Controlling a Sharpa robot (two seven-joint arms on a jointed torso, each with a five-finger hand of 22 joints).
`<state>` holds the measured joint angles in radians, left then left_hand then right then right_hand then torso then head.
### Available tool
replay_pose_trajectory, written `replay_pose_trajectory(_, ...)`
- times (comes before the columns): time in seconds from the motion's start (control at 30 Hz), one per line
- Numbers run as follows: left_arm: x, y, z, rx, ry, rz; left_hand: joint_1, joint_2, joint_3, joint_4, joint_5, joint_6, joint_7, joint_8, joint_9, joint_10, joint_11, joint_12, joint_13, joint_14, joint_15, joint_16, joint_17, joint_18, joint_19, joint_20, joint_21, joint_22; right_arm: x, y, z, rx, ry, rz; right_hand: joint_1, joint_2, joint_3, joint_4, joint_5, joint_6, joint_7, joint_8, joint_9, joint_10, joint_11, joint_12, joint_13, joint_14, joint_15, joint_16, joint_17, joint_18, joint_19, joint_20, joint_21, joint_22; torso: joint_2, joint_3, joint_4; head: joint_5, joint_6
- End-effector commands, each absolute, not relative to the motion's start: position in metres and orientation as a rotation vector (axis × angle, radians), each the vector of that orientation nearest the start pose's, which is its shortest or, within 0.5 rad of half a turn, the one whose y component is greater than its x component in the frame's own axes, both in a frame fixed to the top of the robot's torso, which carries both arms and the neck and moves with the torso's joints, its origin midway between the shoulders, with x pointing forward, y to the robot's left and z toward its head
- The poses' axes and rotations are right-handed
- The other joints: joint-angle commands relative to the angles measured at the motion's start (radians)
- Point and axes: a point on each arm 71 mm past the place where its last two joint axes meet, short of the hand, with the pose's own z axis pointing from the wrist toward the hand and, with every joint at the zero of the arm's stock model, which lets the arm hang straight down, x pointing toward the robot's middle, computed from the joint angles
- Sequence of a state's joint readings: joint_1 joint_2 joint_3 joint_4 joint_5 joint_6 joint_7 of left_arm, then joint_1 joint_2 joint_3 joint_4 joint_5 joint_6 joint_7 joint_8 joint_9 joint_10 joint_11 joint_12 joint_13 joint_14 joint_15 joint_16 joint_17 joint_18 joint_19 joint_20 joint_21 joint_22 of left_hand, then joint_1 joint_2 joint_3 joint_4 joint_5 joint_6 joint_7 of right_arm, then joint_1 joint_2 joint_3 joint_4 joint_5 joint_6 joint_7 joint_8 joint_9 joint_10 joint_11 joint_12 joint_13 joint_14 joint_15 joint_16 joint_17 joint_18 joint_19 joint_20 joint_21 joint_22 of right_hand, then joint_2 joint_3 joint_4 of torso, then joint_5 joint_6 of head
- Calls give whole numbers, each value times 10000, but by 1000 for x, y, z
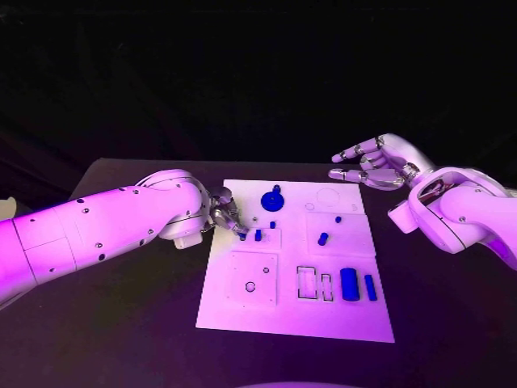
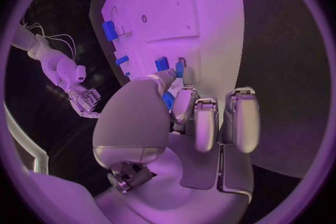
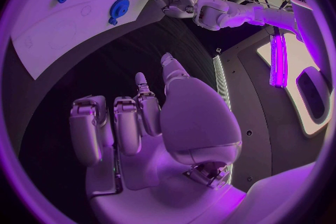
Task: Assemble the parts on the task board
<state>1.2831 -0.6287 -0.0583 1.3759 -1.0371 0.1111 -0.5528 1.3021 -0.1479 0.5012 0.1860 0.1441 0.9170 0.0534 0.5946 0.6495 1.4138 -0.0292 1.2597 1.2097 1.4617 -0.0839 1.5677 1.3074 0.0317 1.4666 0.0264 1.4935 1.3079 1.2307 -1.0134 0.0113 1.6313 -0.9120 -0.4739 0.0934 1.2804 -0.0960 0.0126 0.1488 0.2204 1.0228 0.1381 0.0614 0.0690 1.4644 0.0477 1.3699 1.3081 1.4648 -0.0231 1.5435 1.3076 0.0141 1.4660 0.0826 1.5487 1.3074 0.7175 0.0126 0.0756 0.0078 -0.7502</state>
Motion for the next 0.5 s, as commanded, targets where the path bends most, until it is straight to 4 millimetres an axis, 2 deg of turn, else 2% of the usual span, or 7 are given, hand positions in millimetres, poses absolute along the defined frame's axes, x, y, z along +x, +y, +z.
replay_pose_trajectory(0.03,511,153,-203,-1449,23180,-3844,58,-82,1457,-1361,72,159,-60,-26,-17,35,13,-14,-28,1091,27,31,2634,-45,544,-26,7,1652,475,-256,-133,3372,14880,9591,10,101,-48,9,69,-6,-5,53,14,212,46,-26,1580,924,33,-46,2069,-23,787,38,-56,2178,-9,2,11,9,-22)
replay_pose_trajectory(0.5,511,155,-204,-1400,23312,-3597,2,-158,1553,-1421,188,221,-64,-43,-37,52,9,-28,-38,1091,26,31,2634,-48,551,-23,15,1667,475,-256,-133,3365,14880,9601,10,101,-48,9,69,-6,-5,53,14,212,46,-26,1580,924,33,-46,2069,-23,787,38,-56,2178,-6,0,8,16,-45)
